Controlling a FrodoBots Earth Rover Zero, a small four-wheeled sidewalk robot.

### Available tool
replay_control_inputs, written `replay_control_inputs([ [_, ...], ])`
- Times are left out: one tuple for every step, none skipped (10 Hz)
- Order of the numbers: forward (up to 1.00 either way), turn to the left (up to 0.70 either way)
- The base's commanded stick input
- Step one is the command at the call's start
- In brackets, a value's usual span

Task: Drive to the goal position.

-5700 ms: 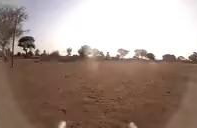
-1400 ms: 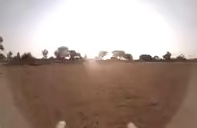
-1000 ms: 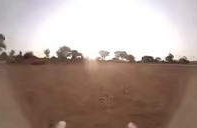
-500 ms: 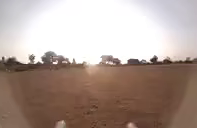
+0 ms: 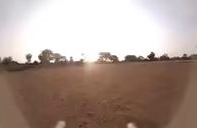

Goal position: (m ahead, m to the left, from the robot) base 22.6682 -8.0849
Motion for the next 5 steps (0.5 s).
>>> replay_control_inputs([
  [0.70,0.00],
  [0.70,0.00],
  [0.70,0.00],
  [0.70,0.00],
  [0.70,0.00],
])
